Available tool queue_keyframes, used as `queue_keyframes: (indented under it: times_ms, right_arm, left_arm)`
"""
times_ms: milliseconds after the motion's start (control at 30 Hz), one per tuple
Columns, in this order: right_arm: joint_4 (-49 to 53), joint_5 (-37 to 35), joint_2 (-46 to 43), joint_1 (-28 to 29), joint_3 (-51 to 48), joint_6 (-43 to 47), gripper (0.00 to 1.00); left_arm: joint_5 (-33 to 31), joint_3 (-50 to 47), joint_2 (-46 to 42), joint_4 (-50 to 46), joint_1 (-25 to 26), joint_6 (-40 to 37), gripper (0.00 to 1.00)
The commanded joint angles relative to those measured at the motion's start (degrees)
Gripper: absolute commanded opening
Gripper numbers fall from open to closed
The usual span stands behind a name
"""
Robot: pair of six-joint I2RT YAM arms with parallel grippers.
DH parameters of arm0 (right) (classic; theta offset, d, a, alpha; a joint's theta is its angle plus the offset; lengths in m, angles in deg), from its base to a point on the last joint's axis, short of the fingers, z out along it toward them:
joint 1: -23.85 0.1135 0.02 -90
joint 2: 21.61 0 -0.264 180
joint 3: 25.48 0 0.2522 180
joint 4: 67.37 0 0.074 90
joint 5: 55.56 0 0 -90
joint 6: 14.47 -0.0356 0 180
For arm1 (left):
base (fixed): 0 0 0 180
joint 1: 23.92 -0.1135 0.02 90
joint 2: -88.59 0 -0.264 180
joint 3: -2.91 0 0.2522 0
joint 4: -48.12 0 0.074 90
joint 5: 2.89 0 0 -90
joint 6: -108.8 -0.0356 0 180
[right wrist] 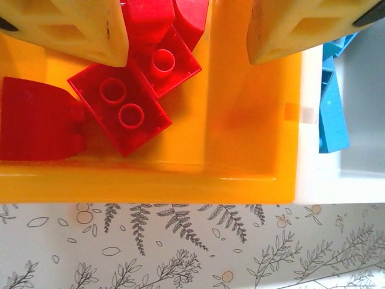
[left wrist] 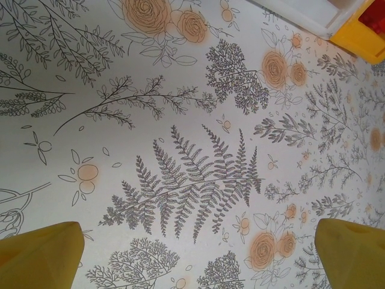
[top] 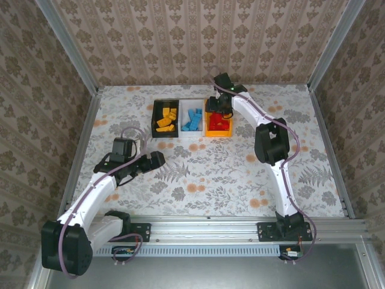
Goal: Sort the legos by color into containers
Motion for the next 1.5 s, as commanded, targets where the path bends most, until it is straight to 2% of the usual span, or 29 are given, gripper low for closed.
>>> queue_keyframes:
  times_ms: [0,500,833,1000,1167,1333,1400,1467]
  right_arm:
    - [-2.7,3.1,-2.0,-0.5,-2.4,-2.6,0.56]
    - [-6.2,6.6,-11.0,-0.6,-11.7,-3.5,0.56]
    - [-12.2,15.4,-24.2,-1.2,-22.6,0.1,0.57]
    - [-14.0,18.3,-32.8,-2.3,-26.9,3.7,0.58]
    - [-22.8,18.2,-44.8,-4.7,-36.4,5.1,0.59]
    - [-29.7,13.3,-56.8,-5.7,-47.0,10.8,0.66]
    - [-35.3,10.1,-62.8,-5.7,-53.7,12.9,0.66]
    - [-45.2,6.7,-68.8,-5.7,-63.2,15.8,0.65]
  left_arm:
    - [0.9,-0.4,-0.1,-0.7,-0.5,-1.7,1.0]
    - [2.3,1.8,-0.2,-0.6,-0.6,-1.2,1.0]
    - [4.3,7.2,-5.2,0.8,-0.6,-0.9,1.0]
    - [-0.6,10.7,-8.4,2.2,-0.6,-0.7,1.0]
    - [-6.5,13.9,-8.6,2.2,-0.5,-3.1,1.0]
    - [-15.2,13.6,-10.6,4.6,-0.6,-4.2,1.0]
    - [-19.4,11.2,-13.1,8.5,-0.5,-4.5,1.0]
    - [-22.8,6.1,-16.8,14.9,-0.6,-5.5,1.0]
